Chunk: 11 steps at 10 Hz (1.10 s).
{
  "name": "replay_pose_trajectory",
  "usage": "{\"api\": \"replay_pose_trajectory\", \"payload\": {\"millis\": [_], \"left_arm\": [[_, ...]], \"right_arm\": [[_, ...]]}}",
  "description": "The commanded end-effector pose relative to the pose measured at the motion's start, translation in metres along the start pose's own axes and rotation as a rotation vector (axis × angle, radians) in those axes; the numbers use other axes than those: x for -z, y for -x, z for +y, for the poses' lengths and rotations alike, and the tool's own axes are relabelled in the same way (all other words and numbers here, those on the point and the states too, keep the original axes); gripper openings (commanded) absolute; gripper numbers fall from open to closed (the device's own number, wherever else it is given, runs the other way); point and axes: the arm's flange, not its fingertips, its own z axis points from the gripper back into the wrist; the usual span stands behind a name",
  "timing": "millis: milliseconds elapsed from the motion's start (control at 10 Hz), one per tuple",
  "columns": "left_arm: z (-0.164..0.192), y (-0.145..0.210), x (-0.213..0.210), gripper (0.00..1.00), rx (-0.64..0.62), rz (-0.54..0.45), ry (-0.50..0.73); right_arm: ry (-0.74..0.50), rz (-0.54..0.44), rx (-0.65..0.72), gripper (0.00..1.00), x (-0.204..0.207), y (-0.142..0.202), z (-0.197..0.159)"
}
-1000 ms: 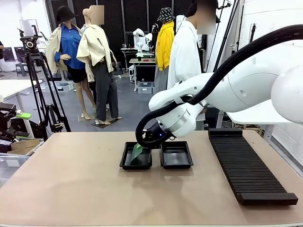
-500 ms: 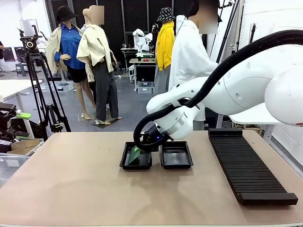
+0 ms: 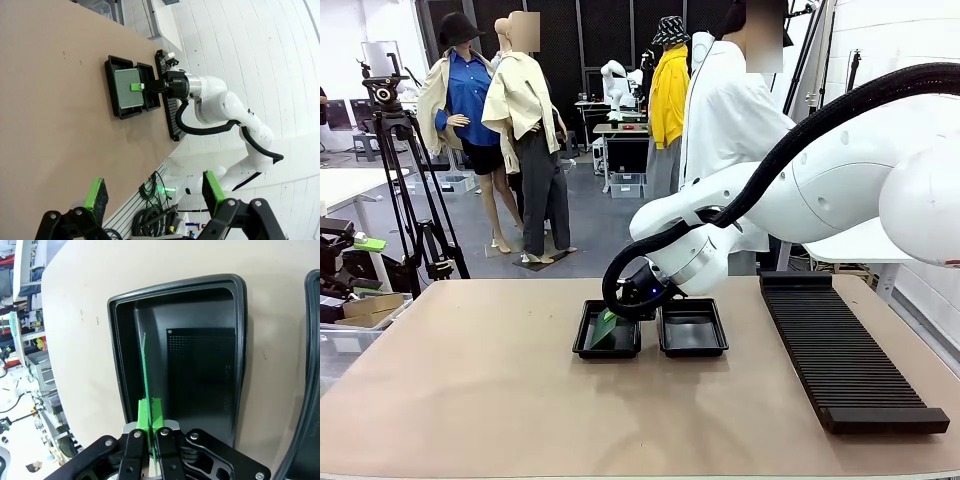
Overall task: Inspect and transfer BCBs to ESD trays.
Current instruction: Pick up the Blank PCB from the PCB Rack and place it in the left ESD tray.
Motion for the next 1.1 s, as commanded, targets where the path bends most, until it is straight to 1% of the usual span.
{"api": "replay_pose_trajectory", "payload": {"millis": [0, 100, 200, 500, 600, 800, 1000], "left_arm": [[-0.003, 0.0, -0.002, 1.0, -0.012, 0.001, -0.002], [-0.003, 0.0, -0.002, 1.0, -0.012, 0.001, -0.002], [-0.003, 0.0, -0.002, 1.0, -0.012, 0.001, -0.002], [-0.003, 0.0, -0.002, 1.0, -0.012, 0.001, -0.002], [-0.003, 0.0, -0.002, 1.0, -0.012, 0.001, -0.002], [-0.003, 0.0, -0.002, 1.0, -0.012, 0.001, -0.002], [-0.003, 0.0, -0.002, 1.0, -0.012, 0.001, -0.002]], "right_arm": [[0.0, 0.0, 0.0, 0.0, 0.0, 0.0, 0.0], [0.05, 0.005, -0.016, 0.11, 0.002, -0.001, 0.007], [0.107, 0.013, -0.027, 0.28, 0.009, -0.005, 0.016], [0.203, 0.022, -0.064, 0.87, 0.014, -0.012, 0.038], [0.222, 0.026, -0.072, 1.0, 0.013, -0.013, 0.045], [0.27, 0.032, -0.08, 1.0, 0.008, -0.02, 0.068], [0.281, 0.042, -0.088, 1.0, 0.006, -0.026, 0.081]]}}
